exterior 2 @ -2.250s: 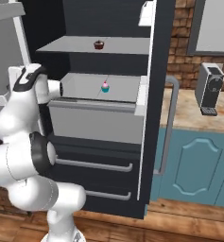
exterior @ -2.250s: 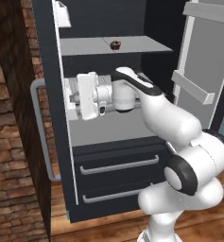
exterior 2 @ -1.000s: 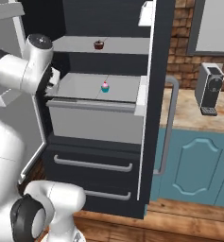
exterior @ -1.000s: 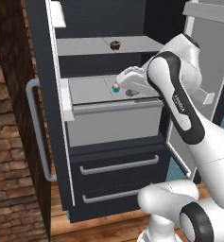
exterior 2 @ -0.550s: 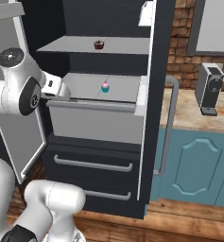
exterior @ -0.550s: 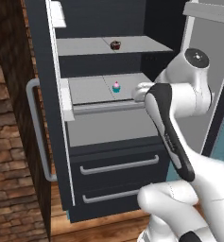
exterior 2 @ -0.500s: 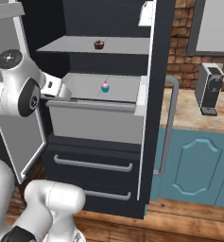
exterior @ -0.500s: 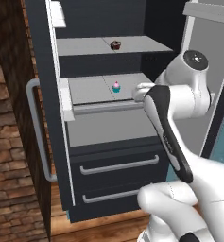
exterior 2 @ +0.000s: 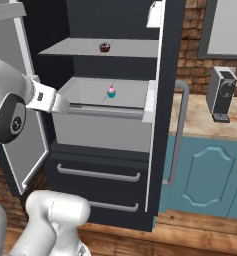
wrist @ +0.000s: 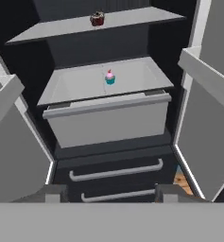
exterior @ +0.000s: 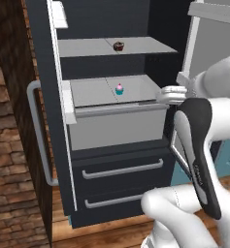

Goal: Take the cupcakes from the fridge and place them on the empty tray on the dining counter.

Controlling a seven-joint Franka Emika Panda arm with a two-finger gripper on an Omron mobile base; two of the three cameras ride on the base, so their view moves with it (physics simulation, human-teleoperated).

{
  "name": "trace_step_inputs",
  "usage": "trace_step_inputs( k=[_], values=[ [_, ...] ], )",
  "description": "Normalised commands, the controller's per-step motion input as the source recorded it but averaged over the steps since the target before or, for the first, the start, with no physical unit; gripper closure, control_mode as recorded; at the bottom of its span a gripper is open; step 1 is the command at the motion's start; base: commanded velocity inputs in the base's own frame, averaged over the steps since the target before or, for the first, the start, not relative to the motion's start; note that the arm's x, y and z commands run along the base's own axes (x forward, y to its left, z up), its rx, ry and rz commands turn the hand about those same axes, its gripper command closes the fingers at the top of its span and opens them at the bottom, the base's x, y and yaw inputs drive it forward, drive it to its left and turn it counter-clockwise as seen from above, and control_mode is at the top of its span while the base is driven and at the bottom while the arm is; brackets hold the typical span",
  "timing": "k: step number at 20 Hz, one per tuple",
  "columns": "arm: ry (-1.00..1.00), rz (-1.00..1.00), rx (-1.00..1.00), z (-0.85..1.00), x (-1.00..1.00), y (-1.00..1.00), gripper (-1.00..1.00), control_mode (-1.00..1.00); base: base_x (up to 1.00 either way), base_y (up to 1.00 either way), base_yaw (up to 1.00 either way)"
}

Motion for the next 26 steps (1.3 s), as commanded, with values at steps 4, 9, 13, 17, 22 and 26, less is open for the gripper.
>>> trace_step_inputs(
  k=[4,9,13,17,22,26],
  values=[
    [0.0,0.22,0.0,0.62,-0.52,-0.04,-1.0,-1.0,0.0,0.0,0.0],
    [-0.12,0.09,-0.02,0.12,-0.6,0.0,-1.0,-1.0,0.0,0.0,0.0],
    [-0.08,0.01,-0.01,-0.21,-0.31,0.16,-1.0,-1.0,0.0,0.0,0.0],
    [-0.01,-0.04,0.0,0.0,-0.03,0.02,-1.0,1.0,0.23,0.0,-0.04],
    [0.0,0.0,0.0,0.0,0.0,0.0,-1.0,1.0,1.0,0.16,-0.06],
    [0.0,0.0,0.0,0.0,0.0,0.0,-1.0,1.0,1.0,0.31,-0.09]
  ],
)
